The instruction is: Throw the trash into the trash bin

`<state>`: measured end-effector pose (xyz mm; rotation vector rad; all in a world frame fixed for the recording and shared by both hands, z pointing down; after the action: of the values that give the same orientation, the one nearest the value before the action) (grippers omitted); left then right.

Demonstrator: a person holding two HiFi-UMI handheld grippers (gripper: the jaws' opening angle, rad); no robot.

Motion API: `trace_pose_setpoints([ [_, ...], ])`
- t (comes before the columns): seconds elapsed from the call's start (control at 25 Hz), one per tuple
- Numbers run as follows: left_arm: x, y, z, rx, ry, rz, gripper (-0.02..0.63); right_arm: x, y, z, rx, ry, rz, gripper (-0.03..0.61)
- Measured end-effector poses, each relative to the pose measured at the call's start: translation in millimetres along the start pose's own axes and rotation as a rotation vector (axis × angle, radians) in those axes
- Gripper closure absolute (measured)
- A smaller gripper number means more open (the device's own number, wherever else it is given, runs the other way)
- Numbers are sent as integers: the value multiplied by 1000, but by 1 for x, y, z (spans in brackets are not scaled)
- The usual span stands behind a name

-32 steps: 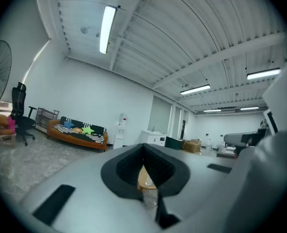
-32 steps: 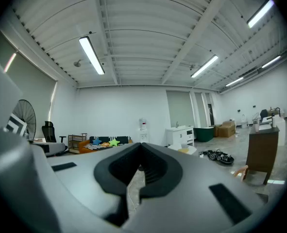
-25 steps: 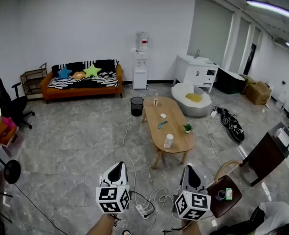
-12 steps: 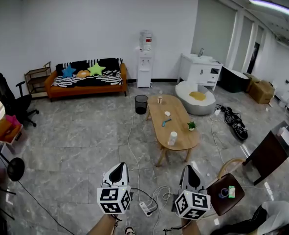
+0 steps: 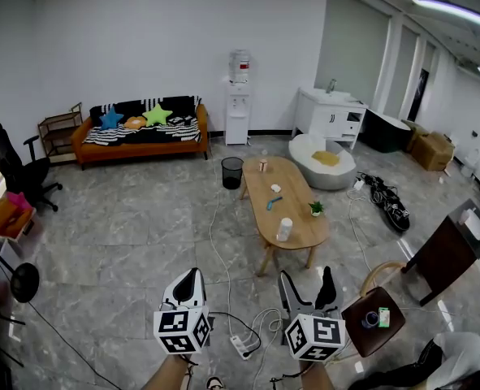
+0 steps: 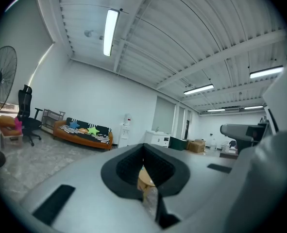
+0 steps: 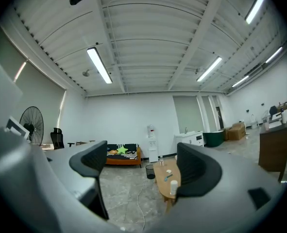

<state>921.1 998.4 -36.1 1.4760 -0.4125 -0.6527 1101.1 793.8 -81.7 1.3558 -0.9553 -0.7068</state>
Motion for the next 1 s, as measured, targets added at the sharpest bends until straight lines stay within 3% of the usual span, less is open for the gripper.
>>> trace_pose_setpoints([
  [0.2,-7,1,1,8,-16,-11,623,-1,-2,4,38,8,-15,-9],
  [0.56,-29,3,4,10,-62,-26,623,-1,8,21,19,12,9,-9],
  [1.0,-98,4,35,-9,-96,-30,623,-26,26,84,-13,43,27,-8],
])
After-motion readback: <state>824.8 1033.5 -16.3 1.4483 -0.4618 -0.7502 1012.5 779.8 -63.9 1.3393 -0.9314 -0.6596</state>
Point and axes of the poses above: the fingertips, and each gripper's own axes: z forward along the fingers, x to its right, y out of its underside, the point moved 8 cm from there along -z, backward along the fingers, and after that the axes turned 5 degrees about z, right-handed, at the moved point
